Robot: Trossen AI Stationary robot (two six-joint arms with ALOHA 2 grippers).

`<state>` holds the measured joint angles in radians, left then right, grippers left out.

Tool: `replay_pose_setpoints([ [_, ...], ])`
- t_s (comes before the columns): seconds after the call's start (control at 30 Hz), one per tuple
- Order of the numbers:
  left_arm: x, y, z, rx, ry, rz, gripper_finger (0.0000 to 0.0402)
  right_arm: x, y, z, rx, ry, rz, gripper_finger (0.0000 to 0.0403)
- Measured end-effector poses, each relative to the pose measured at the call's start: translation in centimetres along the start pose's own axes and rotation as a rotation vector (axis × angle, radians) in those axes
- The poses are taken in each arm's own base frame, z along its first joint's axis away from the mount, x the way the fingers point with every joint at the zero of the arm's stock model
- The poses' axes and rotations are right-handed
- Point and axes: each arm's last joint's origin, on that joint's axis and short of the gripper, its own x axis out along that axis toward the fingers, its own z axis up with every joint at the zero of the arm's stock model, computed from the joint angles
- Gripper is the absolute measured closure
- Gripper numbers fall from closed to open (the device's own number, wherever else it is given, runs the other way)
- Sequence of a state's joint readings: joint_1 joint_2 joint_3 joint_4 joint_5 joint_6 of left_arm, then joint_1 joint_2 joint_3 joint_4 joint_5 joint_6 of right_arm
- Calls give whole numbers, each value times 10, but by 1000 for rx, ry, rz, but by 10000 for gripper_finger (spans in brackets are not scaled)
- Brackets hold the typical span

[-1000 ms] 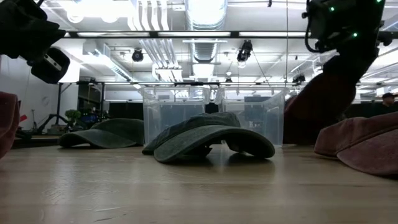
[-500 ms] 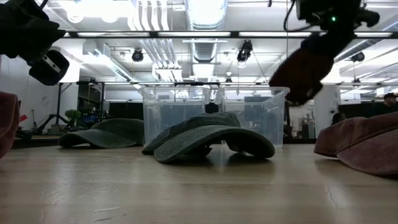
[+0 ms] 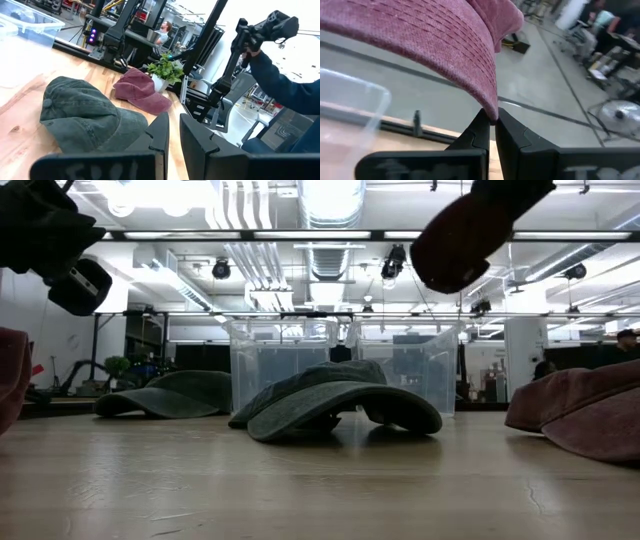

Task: Pick & Place hat
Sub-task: Put the top red cap into the right transparent bin

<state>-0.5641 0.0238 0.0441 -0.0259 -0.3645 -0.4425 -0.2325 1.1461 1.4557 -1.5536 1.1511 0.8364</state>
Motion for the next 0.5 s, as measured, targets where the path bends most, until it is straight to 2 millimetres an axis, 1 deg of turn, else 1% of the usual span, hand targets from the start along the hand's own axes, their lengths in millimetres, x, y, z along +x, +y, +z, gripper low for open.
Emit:
replay_pose_setpoints([
  [0.13,0,0,0,2,4,2,362,-11,-2,8,-20,35,124,392],
  [0.3,0,0,-1,5,6,3,362,-23,-9,19,-40,128,369,392],
  [0.5,0,0,-1,23,7,3,362,-40,-28,35,28,182,701,392],
])
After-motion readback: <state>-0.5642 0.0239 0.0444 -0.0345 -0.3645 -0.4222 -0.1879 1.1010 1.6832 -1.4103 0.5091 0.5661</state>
